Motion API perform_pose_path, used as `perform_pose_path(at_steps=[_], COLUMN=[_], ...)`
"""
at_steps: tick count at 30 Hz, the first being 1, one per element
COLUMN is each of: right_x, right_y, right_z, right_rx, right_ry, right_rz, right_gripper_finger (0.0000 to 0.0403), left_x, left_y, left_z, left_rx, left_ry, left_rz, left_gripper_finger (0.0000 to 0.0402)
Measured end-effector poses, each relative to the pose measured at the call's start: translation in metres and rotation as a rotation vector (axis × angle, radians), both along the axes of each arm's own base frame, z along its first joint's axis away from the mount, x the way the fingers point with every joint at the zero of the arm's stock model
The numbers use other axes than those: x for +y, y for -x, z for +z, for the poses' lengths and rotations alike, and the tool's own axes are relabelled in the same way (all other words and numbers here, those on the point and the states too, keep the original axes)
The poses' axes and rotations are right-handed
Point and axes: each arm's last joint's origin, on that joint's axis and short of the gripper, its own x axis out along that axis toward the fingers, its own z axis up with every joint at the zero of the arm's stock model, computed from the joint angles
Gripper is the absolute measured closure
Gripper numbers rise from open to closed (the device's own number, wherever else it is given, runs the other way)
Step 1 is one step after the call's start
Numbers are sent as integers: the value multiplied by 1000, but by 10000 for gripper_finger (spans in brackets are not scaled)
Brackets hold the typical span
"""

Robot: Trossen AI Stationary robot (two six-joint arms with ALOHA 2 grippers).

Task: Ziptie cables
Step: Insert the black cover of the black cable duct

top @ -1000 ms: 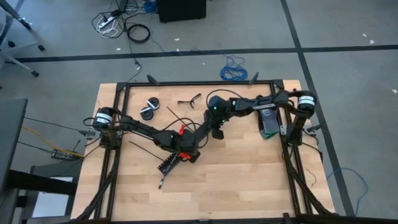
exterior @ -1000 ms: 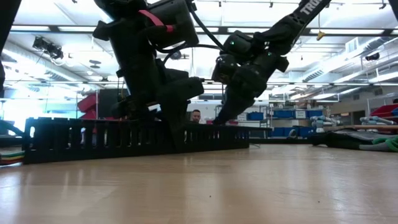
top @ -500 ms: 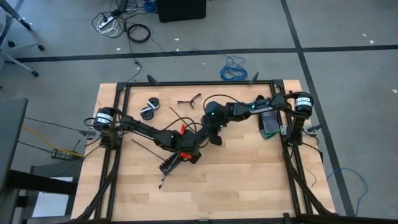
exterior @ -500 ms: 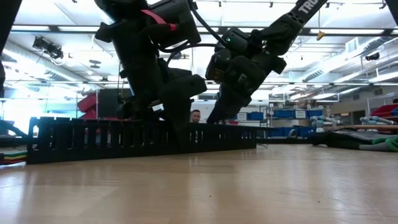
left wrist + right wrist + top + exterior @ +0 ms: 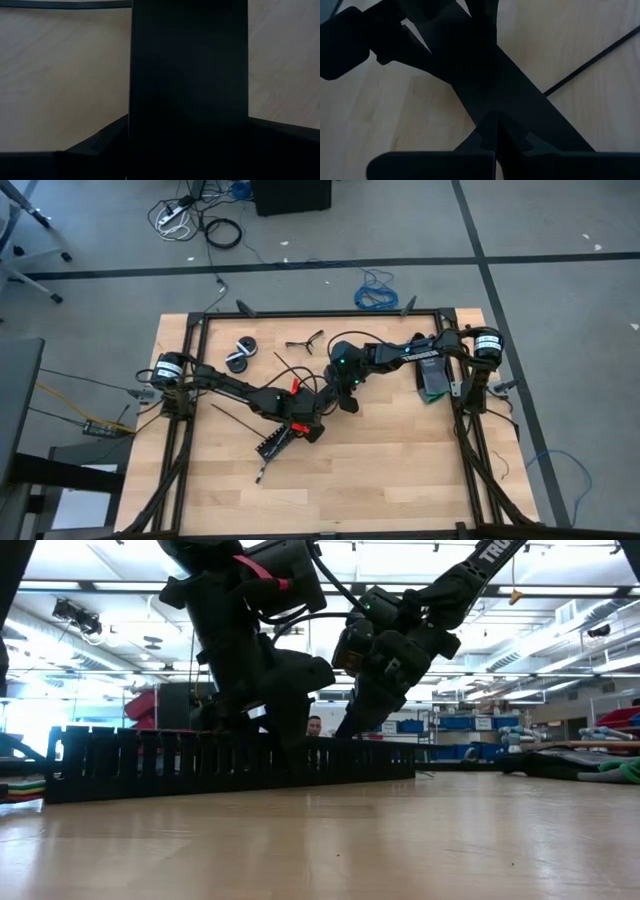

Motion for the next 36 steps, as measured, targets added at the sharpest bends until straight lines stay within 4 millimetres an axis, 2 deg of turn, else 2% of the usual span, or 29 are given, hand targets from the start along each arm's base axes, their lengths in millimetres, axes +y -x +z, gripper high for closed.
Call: perform_pose_path(at_steps=[9,36], right_x=[-1,-2], right_y=[-1,-4], right_z=[1,2], right_rx=[-16,-62], right_ry=[14,43], right_rz=[-2,5], right_gripper_finger=[403,403], left_x=[1,1], left_y=[-2,-2], left_z=[1,2], left_rx=[-33,-39], left_ry=[39,47], left_rz=[73,75], left_gripper_finger=[152,152])
